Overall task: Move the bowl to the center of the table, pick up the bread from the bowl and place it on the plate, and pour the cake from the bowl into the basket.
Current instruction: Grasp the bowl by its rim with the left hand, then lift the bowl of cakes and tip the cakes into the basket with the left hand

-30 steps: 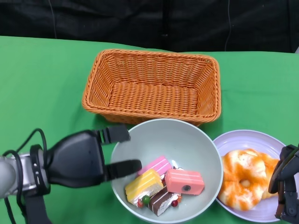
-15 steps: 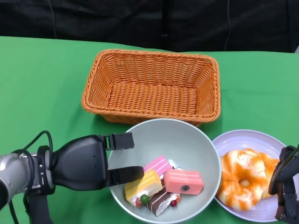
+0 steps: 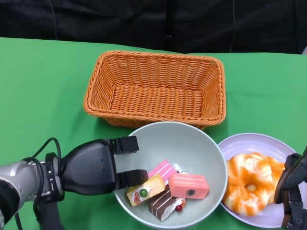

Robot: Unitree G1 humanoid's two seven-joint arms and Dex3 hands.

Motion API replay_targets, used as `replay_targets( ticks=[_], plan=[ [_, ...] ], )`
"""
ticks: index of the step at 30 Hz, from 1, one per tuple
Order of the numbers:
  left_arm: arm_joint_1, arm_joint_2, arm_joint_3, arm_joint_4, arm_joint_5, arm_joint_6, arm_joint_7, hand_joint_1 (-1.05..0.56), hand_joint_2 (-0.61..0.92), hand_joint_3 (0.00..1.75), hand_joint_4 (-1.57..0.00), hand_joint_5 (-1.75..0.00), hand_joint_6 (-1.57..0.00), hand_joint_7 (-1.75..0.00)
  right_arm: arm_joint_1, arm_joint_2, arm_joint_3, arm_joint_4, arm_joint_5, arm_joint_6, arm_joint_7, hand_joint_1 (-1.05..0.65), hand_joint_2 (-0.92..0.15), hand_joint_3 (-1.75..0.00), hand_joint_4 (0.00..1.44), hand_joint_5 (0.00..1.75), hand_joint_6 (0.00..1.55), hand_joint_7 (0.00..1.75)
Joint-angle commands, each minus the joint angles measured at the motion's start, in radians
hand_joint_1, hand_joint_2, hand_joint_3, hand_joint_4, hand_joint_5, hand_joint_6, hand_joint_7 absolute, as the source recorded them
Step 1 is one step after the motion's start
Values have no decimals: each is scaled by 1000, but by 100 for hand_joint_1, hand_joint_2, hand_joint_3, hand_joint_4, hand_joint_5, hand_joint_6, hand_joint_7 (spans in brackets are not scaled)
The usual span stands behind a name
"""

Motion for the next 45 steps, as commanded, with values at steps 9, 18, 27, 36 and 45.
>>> replay_targets(
  ticks=[9,18,27,36,45],
  plan=[
    [-5,35,7,-58,-64,-45,-34,-41,88,1,-85,-161,-85,-107,8,-12,1,-15,13,-4,5,6,-52,-135,87,175,67,163],
    [65,117,83,-254,-149,-135,-150,-37,92,10,-99,-175,-74,-162,4,-12,0,-11,9,-6,3,8,-51,-138,88,175,67,164],
    [165,211,204,-477,-222,-230,-248,-36,92,21,-101,-175,-74,-167,0,-10,3,-5,16,-10,4,8,-50,-138,88,175,67,163],
    [262,245,332,-630,-278,-289,-372,-31,90,30,-103,-175,-72,-175,-1,-7,6,-2,13,-14,3,9,-50,-138,89,175,67,164],
    [369,277,461,-788,-356,-338,-547,-33,76,61,-101,-175,-77,-166,-6,-2,12,2,-5,-19,-7,8,-50,-139,89,175,67,165]
  ],
)
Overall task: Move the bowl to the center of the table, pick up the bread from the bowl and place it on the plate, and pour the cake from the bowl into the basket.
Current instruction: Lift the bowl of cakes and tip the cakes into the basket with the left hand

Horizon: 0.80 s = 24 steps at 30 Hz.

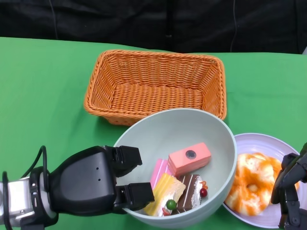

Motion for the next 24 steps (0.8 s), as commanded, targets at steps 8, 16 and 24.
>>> replay_targets(
  ticks=[8,16,24],
  plan=[
    [59,3,97,-45,-41,-39,-72,-33,74,64,-101,-175,-77,-166,3,-1,2,-4,1,-12,-8,8,-50,-140,89,175,67,165],
    [211,49,237,-215,-266,-51,-283,-34,59,79,-100,-175,-79,-162,1,3,5,2,-24,-19,-18,9,-50,-140,88,175,66,165],
    [285,28,351,-317,-413,-52,-501,-35,55,82,-100,-175,-78,-165,-3,-4,6,10,-29,-21,-17,10,-48,-143,87,175,66,165]
  ],
)
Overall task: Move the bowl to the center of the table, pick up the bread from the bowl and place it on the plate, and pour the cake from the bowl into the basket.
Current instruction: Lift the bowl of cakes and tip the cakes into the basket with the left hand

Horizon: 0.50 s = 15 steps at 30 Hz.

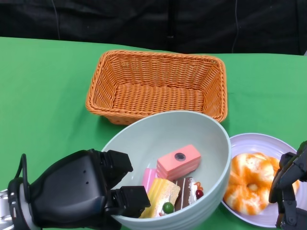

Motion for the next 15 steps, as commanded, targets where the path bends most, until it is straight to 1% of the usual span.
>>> replay_targets(
  ticks=[1,3,7,11,15],
  plan=[
    [21,-11,55,-43,-68,2,-63,-35,55,82,-100,-175,-78,-165,1,-9,-6,6,-4,-11,-5,9,-48,-143,87,175,66,165],
    [29,-21,74,-57,-103,3,-103,-35,55,83,-100,-175,-78,-166,1,-9,-8,6,-9,-12,-6,9,-48,-143,87,175,66,165],
    [39,-40,108,-80,-144,-1,-168,-34,49,94,-102,-175,-79,-164,0,-6,-3,7,6,-10,-3,10,-48,-144,87,175,66,165],
    [43,-49,137,-109,-190,1,-239,-34,48,97,-103,-175,-80,-163,1,-6,-4,9,-14,-15,-8,10,-48,-144,87,175,66,166],
    [51,-62,165,-127,-252,4,-292,-32,36,115,-104,-175,-79,-171,1,-4,-1,12,-8,-16,-6,11,-47,-145,87,175,67,166]
  ],
)
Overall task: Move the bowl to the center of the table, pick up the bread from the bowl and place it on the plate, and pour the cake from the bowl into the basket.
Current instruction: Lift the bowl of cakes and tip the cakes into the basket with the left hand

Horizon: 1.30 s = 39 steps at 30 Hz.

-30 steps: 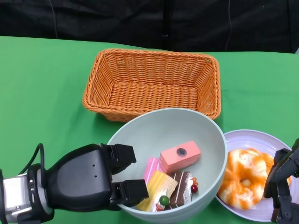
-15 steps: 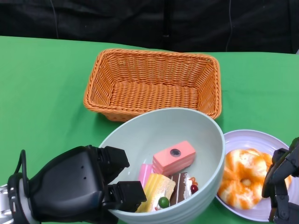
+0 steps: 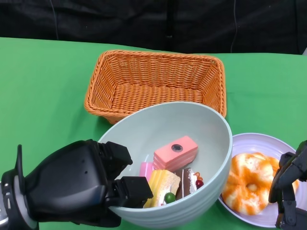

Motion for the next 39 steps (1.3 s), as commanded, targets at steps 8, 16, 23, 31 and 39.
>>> replay_targets(
  ticks=[8,16,23,31,39],
  plan=[
    [37,-34,81,-67,-214,45,-126,-35,34,127,-102,-175,-77,-175,0,-5,-3,25,-4,-26,-10,11,-47,-143,87,175,66,166],
    [20,-93,116,-84,-380,161,-214,-36,29,138,-104,-175,-77,-173,-14,-3,-3,59,-14,-50,-16,10,-47,-142,87,175,67,166],
    [-22,-172,121,-36,-428,214,-250,-33,22,158,-105,-175,-77,-175,-31,1,0,101,-27,-87,-26,10,-46,-144,88,175,69,167],
    [-130,-305,111,75,-473,246,-250,-31,21,165,-105,-175,-82,-175,-42,0,-3,129,-56,-94,-43,11,-43,-146,88,175,69,168],
    [-215,-467,91,206,-474,285,-222,-18,19,169,-105,-175,-85,-175,-39,-4,-2,144,-86,-106,-57,15,-39,-153,91,175,73,167]
  ],
)
